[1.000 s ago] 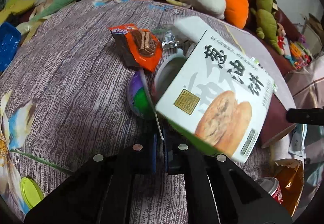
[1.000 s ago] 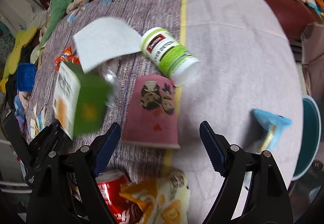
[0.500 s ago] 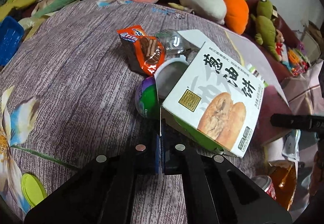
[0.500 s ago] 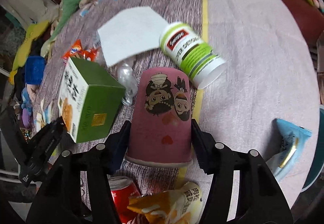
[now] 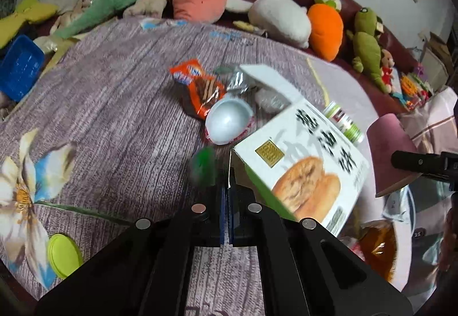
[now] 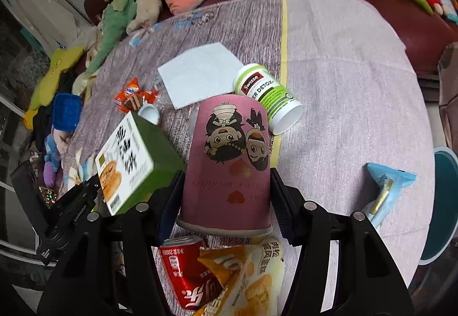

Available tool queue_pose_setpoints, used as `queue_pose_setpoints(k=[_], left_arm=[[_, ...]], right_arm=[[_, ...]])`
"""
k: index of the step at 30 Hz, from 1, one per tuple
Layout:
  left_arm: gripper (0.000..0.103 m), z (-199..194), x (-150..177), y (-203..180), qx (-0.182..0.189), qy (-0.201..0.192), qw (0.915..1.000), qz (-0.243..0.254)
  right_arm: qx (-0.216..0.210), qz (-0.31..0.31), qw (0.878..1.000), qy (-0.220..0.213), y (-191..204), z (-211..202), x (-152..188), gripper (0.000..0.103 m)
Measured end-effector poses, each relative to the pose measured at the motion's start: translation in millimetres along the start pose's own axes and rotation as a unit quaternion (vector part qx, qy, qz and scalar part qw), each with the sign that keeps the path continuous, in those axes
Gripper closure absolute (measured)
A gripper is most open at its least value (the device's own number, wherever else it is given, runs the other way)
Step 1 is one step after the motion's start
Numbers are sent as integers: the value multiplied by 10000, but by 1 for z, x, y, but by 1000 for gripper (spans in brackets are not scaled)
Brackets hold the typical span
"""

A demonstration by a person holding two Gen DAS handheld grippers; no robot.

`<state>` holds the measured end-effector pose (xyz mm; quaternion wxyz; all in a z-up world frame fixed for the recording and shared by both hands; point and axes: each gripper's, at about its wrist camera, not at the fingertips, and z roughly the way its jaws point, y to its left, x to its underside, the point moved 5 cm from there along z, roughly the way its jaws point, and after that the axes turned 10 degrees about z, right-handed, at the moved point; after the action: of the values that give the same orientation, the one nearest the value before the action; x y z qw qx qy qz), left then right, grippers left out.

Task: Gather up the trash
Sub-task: 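Grasp the pink paper cup with the right tool, then drop the green snack box into the bin while the right tool drops the pink cup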

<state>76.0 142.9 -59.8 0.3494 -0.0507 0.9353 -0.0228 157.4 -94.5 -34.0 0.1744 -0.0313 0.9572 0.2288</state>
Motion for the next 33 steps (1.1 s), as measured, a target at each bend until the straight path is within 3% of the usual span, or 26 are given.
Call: queue_pose_setpoints(k=[8, 14, 23, 33], left_arm=[[101, -27, -23, -22, 302, -229, 9993, 63], [101, -31, -41, -69, 571, -225, 9973, 412], [101, -19, -60, -183, 1022, -118, 9870, 1238], [101, 6, -62, -306, 1421, 189, 9690, 2013]], right_arm=[[-116, 157, 9990, -401, -17, -42, 0, 47], [-134, 474, 9966, -666, -50, -70, 0, 47], [-11, 1213, 9846, -1259, -135, -129, 6, 47], [168, 2168, 9581, -1863, -253, -183, 28, 47]])
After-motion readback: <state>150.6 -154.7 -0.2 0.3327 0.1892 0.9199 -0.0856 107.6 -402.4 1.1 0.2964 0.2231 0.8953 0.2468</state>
